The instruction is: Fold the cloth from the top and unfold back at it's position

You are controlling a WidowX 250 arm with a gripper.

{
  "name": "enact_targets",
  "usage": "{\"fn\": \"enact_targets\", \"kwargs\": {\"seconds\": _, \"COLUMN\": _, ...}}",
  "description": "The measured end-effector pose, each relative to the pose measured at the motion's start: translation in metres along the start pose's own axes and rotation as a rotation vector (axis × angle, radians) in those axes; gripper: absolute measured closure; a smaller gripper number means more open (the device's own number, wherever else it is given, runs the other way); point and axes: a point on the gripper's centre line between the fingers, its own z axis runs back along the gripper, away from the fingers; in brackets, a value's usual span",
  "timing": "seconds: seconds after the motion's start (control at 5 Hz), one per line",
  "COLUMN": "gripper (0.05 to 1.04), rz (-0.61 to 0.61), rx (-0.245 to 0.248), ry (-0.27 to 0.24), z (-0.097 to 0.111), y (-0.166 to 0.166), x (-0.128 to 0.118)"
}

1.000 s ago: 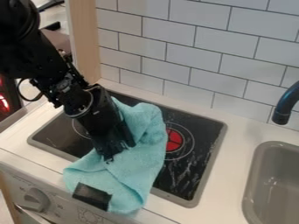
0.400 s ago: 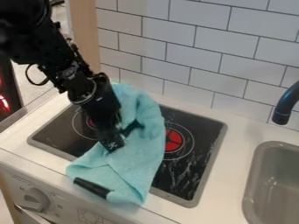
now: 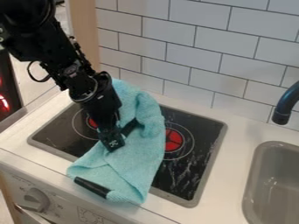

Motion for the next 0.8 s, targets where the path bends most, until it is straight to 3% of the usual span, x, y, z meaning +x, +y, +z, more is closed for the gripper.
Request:
{"fn": "enact_targets", "kwargs": {"seconds": 0.2, "gripper": 0.085, "rz": 0.006, "rx": -0.043, "ry": 0.004, "z": 0.004, "y": -0.003, "x": 0.003}}
{"fn": "enact_targets", "kwargs": {"seconds": 0.4, "gripper": 0.085, "rz": -0.005, "rx": -0.018, "ry": -0.056, "z": 0.035, "y": 0.000, "x": 0.022}}
{"fn": "enact_targets", "kwargs": {"seconds": 0.6, "gripper": 0.085, "rz": -0.022, "rx": -0.046, "ry": -0.113, "z": 0.057, "y": -0.009, "x": 0.035}}
{"fn": "enact_targets", "kwargs": {"seconds": 0.8, "gripper": 0.085, "rz": -0.027, "rx": -0.042, "ry": -0.160, "z": 0.075, "y": -0.010, "x": 0.043}}
